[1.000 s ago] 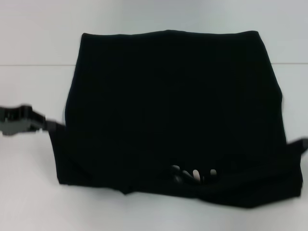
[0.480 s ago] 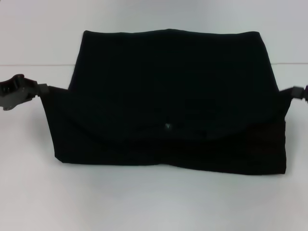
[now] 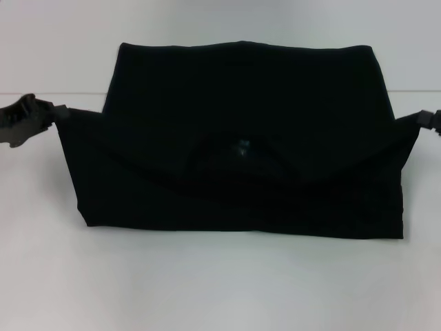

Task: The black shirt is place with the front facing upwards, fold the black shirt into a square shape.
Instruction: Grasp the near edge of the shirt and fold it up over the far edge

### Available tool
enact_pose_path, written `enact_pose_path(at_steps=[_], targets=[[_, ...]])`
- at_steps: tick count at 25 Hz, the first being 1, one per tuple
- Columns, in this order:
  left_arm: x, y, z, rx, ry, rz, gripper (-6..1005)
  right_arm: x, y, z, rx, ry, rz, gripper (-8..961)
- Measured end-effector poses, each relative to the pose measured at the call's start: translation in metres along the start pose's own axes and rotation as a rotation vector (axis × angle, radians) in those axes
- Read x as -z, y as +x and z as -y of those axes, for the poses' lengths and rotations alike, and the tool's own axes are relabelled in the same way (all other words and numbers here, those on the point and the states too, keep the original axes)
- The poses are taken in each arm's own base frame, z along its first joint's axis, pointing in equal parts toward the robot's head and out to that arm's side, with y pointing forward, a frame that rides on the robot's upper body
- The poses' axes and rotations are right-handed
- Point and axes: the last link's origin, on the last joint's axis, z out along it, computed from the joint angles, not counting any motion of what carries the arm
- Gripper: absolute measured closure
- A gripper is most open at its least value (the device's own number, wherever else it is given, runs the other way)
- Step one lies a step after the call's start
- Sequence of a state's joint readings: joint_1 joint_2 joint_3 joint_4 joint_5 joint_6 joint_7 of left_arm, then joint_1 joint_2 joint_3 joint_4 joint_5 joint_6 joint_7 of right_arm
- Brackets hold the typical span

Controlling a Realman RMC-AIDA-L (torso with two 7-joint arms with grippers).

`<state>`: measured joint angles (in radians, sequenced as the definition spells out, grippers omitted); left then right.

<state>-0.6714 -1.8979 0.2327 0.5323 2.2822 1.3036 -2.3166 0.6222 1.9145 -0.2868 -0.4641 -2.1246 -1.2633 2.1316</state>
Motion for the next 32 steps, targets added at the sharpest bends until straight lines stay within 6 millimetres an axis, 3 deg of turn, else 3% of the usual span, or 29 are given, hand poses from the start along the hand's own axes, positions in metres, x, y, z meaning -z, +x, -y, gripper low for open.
enact_pose_path(at_steps=[6, 16, 21, 32], targets=[[-0.015, 0.0, 0.002, -0.024, 0.04, -0.049, 982, -0.015, 0.01, 0.003, 0.045, 0.053, -0.005, 916], [-0.024, 0.01, -0.003, -0.065, 0.049, -0.131, 982, -0.026, -0.008, -0.006, 0.116, 0.06, 0.056, 915], [-0.03, 0.003, 0.0, -0.079, 0.068, -0.142, 982, -0.035, -0.011, -0.01, 0.17, 0.069, 0.073, 915], [-0.053, -0.016, 0.01, -0.117, 0.17, -0.145, 981, -0.057, 0.005, -0.005, 0.245, 0.173, 0.042, 916]])
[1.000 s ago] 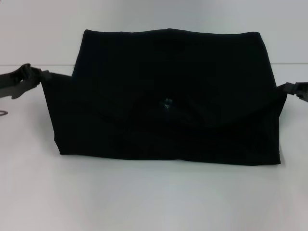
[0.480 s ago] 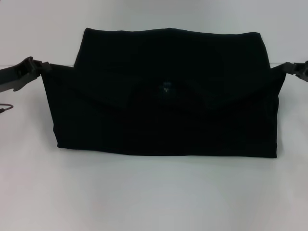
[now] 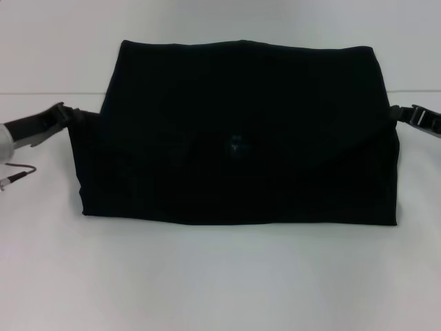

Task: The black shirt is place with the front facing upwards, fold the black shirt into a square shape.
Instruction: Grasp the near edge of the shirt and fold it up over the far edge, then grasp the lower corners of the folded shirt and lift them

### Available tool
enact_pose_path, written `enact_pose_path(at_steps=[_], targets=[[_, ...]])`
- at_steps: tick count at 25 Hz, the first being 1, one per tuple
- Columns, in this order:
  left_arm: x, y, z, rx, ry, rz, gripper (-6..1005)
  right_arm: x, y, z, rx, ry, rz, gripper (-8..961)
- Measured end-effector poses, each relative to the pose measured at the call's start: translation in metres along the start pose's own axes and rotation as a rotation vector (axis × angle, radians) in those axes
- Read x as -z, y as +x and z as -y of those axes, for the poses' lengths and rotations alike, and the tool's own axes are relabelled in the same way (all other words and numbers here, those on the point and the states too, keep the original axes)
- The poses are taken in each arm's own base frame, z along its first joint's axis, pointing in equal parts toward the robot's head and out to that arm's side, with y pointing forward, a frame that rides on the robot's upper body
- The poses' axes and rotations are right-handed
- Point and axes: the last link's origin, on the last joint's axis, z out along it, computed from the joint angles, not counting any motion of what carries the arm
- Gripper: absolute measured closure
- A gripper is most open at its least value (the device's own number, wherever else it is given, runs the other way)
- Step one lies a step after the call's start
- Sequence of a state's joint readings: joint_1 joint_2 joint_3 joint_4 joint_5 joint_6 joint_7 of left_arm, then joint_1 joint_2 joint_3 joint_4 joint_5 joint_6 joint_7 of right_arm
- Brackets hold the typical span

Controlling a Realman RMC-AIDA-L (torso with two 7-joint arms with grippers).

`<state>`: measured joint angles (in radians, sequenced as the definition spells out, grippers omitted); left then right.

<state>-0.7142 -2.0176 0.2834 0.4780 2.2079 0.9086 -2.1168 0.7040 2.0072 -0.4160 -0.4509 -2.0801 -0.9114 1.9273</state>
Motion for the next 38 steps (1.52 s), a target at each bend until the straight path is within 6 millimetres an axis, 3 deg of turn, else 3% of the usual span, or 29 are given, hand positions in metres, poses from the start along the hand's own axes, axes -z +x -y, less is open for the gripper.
enact_pose_path(at_steps=[9, 12, 20, 23, 28, 32, 38], targets=[[-0.015, -0.007, -0.005, -0.051, 0.06, 0.017, 981, -0.001, 0.008, 0.007, 0.028, 0.054, -0.005, 889], [-0.015, -0.005, -0.006, -0.038, 0.055, 0.016, 816, 0.0, 0.012, 0.008, 0.054, 0.054, -0.009, 851], [0.008, 0.01, 0.001, 0.021, -0.023, 0.07, 649, 0.026, 0.016, 0.021, 0.036, 0.005, 0.068, 521], [0.027, 0.015, 0.004, 0.062, -0.078, 0.141, 586, 0.04, 0.017, 0.012, 0.149, -0.113, 0.079, 373], [0.056, 0.012, 0.011, 0.108, -0.104, 0.297, 364, 0.057, 0.027, -0.017, 0.445, -0.356, 0.038, 169], [0.067, -0.003, 0.016, 0.109, -0.077, 0.406, 363, 0.059, 0.049, -0.037, 0.65, -0.499, 0.001, 112], [0.061, -0.017, 0.022, 0.111, -0.032, 0.417, 359, 0.048, 0.079, -0.055, 0.814, -0.578, -0.036, 25]])
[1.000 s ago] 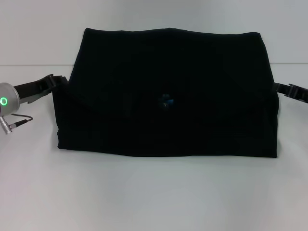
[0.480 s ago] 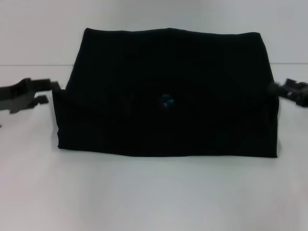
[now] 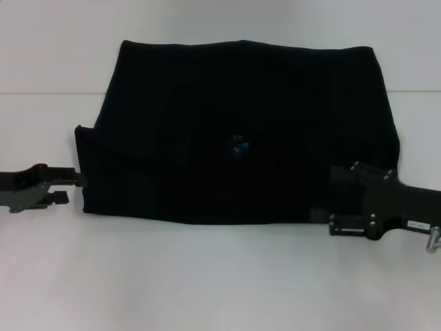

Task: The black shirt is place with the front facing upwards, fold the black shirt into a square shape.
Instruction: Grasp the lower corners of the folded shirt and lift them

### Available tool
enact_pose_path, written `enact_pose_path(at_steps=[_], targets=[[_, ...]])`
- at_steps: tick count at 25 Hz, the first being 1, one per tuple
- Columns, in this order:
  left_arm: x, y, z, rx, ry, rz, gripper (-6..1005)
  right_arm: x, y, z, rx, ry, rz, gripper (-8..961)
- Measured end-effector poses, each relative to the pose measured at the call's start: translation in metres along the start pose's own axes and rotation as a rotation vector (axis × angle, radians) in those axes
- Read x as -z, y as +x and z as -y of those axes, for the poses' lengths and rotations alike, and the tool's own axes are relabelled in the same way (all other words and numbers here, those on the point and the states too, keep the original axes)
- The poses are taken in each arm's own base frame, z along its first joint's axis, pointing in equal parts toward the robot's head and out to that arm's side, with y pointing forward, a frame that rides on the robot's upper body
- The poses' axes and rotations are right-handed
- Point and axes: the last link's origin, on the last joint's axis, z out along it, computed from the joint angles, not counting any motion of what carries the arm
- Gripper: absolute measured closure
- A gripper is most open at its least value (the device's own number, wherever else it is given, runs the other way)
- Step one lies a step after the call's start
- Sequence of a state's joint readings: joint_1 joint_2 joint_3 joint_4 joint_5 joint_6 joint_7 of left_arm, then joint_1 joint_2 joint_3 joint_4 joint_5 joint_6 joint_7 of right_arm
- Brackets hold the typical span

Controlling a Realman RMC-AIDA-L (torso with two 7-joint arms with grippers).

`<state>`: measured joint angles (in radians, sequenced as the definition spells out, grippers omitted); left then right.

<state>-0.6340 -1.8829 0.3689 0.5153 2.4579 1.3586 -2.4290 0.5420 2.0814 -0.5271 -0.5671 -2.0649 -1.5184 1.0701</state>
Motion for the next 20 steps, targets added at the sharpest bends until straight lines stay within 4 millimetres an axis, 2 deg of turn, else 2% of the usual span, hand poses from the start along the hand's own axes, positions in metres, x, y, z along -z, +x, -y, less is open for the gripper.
enact_pose_path(at_steps=[8, 20], targets=[[-0.013, 0.003, 0.001, -0.01, 0.046, -0.034, 382, -0.014, 0.004, -0.003, 0.017, -0.024, -0.043, 9], [-0.027, 0.002, -0.008, -0.016, 0.048, -0.009, 423, -0.016, 0.004, -0.001, 0.01, -0.014, -0.052, 10]])
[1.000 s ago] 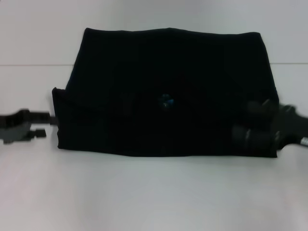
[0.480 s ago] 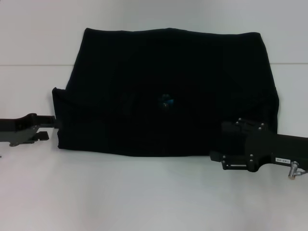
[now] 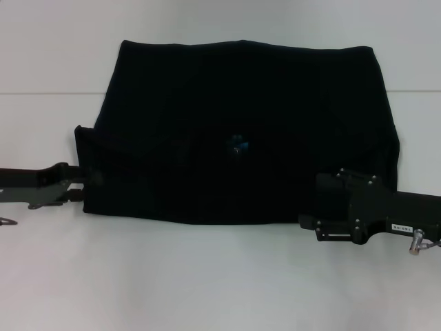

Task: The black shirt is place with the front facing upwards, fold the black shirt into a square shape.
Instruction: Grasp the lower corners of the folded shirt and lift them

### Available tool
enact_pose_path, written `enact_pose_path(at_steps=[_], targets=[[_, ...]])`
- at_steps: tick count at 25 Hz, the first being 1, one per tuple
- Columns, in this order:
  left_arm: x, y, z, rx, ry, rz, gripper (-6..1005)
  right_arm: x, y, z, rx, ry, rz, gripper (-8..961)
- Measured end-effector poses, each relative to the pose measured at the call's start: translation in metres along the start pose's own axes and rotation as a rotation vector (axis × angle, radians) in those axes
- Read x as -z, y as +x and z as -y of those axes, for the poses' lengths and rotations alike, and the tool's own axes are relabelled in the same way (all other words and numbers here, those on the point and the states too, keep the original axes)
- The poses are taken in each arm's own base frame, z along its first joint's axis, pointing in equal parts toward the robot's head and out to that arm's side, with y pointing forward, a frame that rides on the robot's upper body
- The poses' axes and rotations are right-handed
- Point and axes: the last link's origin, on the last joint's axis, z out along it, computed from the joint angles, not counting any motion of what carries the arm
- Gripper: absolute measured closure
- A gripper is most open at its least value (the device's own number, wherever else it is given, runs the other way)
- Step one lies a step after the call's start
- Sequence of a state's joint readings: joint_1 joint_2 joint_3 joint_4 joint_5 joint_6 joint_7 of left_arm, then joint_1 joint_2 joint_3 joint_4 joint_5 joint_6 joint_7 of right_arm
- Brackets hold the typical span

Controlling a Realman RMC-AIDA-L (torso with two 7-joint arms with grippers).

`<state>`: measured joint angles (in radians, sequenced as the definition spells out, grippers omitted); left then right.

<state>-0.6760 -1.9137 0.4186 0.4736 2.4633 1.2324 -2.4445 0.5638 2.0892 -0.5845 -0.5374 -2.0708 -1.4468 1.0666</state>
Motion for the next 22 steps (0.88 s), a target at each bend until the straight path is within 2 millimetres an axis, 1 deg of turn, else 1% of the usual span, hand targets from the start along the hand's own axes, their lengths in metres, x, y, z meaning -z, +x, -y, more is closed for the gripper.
enact_pose_path(at_steps=[10, 22], targets=[[-0.0038, -0.0007, -0.002, -0.004, 0.012, 0.011, 457, -0.0024, -0.002, 0.0002, 0.0, -0.004, 0.006, 11], [-0.0094, -0.006, -0.0095, -0.006, -0.016, 0.052, 499, -0.0027, -0.0015, 0.0005, -0.002, -0.001, 0.005, 10]])
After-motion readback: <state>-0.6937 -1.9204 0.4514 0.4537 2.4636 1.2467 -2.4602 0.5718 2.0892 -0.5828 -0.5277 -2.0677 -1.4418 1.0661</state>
